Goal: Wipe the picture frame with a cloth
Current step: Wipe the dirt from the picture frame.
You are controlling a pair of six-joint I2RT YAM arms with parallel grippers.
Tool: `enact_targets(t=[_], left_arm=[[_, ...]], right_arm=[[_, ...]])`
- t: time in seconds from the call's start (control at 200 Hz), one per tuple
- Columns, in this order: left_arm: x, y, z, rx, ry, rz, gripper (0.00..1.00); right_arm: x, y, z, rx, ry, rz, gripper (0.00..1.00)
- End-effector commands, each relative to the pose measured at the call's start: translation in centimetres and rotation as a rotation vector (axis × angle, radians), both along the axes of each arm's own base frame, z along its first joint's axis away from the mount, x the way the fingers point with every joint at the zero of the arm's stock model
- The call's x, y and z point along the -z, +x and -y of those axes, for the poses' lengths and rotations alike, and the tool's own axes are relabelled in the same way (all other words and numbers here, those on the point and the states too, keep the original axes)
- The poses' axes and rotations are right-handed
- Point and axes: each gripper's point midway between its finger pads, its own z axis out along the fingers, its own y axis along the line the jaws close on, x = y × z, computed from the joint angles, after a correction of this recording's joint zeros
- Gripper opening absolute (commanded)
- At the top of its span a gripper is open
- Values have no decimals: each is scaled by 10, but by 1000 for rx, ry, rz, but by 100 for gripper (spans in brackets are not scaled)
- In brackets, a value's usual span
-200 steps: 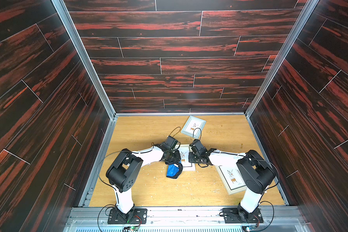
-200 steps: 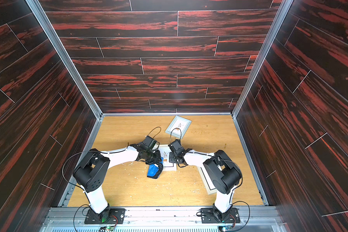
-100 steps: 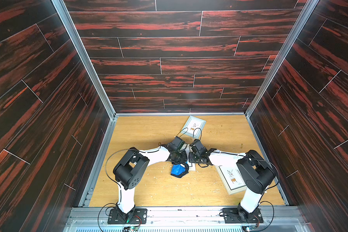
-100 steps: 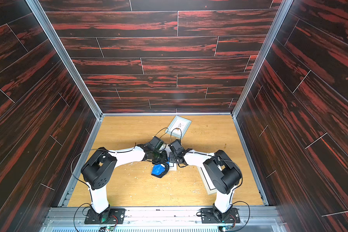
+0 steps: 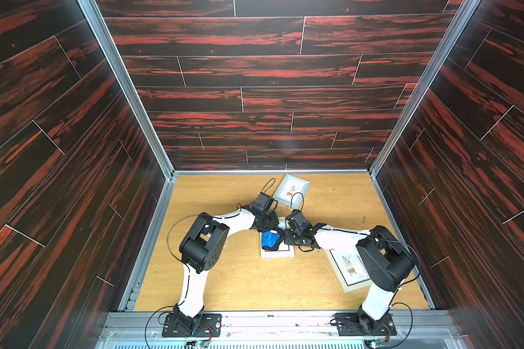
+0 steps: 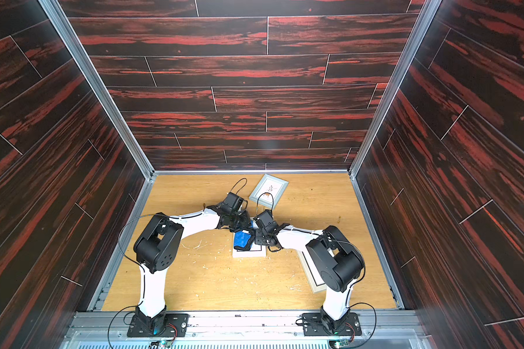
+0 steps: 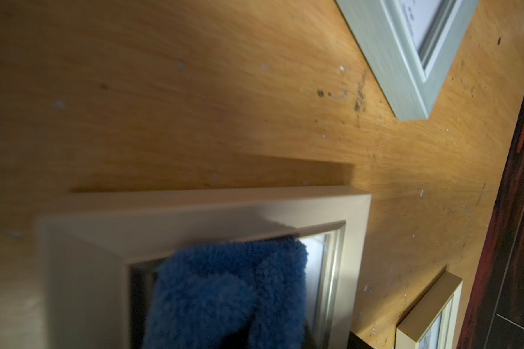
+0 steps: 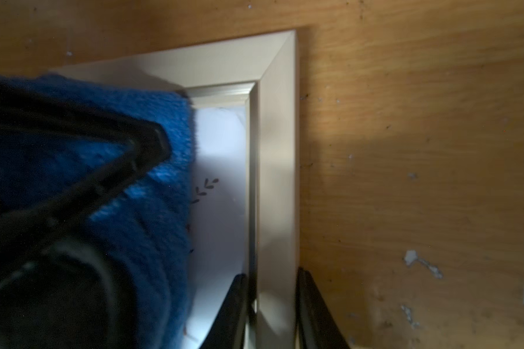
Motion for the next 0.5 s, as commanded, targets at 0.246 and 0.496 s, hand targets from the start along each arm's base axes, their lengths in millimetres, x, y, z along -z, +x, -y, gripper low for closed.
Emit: enact_targets(t=[0.246,0.496], left_arm=[[14,-32,-86,-76,186,-64,0],[22,-26,-7,11,62,-80,0]], right_arm=[[21,-16,22,21,-88,-73,1],[20,-15,20,26,-82,-74,1]])
